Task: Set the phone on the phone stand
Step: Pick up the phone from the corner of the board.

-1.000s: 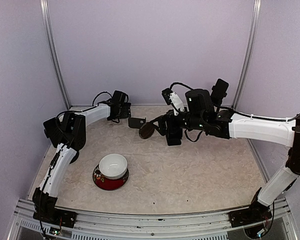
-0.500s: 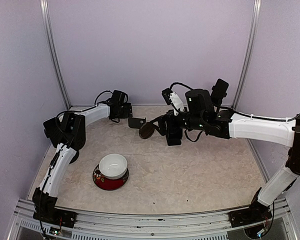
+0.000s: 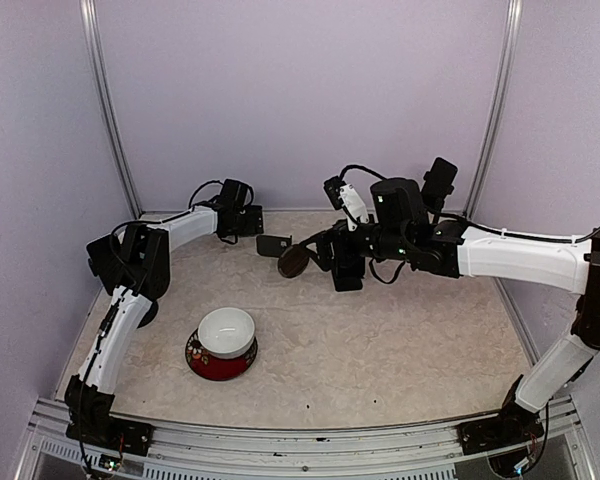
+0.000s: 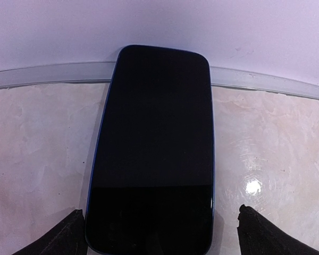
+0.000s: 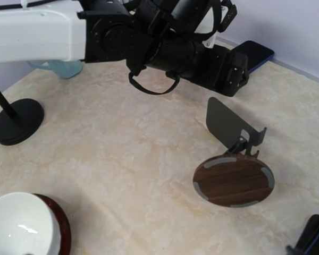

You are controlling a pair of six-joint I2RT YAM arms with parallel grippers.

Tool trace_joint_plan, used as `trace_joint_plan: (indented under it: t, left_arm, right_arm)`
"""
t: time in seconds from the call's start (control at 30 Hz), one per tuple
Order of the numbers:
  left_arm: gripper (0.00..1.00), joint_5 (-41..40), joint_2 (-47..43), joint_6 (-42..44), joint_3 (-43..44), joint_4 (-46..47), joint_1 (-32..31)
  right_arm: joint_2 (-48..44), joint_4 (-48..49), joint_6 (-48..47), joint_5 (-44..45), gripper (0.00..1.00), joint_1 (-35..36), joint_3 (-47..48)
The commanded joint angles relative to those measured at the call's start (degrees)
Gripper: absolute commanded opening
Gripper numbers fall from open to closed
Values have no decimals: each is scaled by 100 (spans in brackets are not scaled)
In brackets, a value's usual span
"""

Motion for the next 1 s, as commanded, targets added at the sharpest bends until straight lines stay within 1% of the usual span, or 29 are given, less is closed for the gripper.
trace_joint_plan:
  t: [0.0, 0.13, 0.27, 0.53, 0.67, 0.97]
  left_arm:
    - [95, 144, 68, 44, 125, -56, 45]
    - [97, 204, 82, 122, 121, -107, 41]
    - [92, 184, 110, 187, 119, -219, 45]
    - [93, 40, 10, 271, -69, -296, 45]
    - [96, -18, 35, 420, -62, -470, 28]
    - [94, -79, -21, 488, -279, -613, 60]
  right_arm:
    - [-109, 80, 72, -10, 100, -9, -40]
    - [-119, 96, 80, 3, 100, -7, -53]
    - [-95, 106, 88, -1, 100, -4, -56]
    - [-62, 123, 87, -19, 100, 2, -22]
    - [-58, 128, 96, -20, 100, 1, -4]
    - [28, 114, 114, -43, 100, 25, 62]
